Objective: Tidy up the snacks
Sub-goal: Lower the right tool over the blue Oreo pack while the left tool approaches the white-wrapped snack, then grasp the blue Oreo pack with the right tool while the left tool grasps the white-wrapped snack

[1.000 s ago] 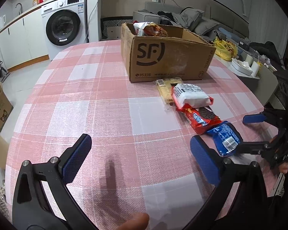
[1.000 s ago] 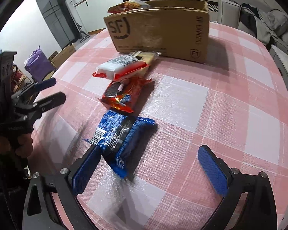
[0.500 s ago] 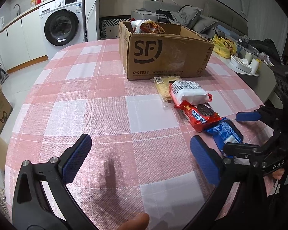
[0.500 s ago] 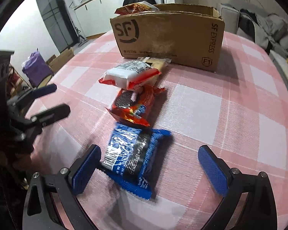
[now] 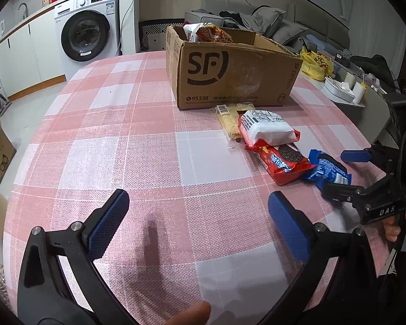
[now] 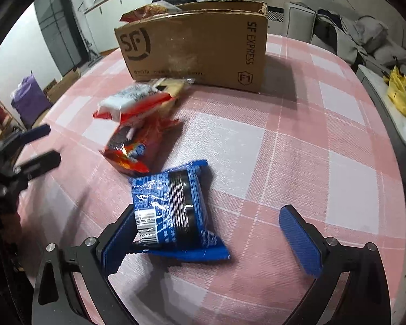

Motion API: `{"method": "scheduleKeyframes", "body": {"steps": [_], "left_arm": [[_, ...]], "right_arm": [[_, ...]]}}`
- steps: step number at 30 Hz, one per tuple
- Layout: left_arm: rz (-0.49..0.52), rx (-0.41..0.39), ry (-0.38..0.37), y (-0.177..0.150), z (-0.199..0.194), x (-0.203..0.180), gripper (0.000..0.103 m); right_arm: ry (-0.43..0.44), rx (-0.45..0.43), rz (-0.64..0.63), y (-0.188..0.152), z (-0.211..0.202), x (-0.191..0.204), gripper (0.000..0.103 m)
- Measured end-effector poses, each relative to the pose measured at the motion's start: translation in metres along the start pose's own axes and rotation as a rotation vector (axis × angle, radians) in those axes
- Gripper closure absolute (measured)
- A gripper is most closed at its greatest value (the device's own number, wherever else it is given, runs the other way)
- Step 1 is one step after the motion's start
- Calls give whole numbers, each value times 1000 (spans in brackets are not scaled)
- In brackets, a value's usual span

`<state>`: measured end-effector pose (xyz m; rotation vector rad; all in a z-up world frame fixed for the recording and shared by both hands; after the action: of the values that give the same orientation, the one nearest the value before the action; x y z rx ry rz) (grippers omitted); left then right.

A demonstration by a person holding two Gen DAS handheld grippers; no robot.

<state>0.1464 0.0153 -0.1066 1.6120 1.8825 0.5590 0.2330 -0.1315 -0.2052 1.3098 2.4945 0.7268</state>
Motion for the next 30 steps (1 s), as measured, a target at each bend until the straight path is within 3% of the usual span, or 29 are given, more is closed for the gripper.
{"method": "scheduleKeyframes", "body": {"steps": [15, 30], "left_arm": [[-11, 59, -77, 19, 30, -32, 1], [31, 96, -79, 61, 70, -72, 1]], "right_arm": [[-97, -6, 40, -1, 4, -35, 0], [-83, -29, 20, -7, 1, -33, 0]]}}
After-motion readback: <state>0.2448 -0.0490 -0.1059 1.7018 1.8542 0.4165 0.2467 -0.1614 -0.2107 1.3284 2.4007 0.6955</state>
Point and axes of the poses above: each gripper's, at about its wrist camera, not at the fingertips, and z roughly the way its jaws point, x to its left, y to its top, the point moved 9 cm from there along z, roughly the way its jaws point, and after that the axes turned 6 degrees about -z, right-handed, at the moved point
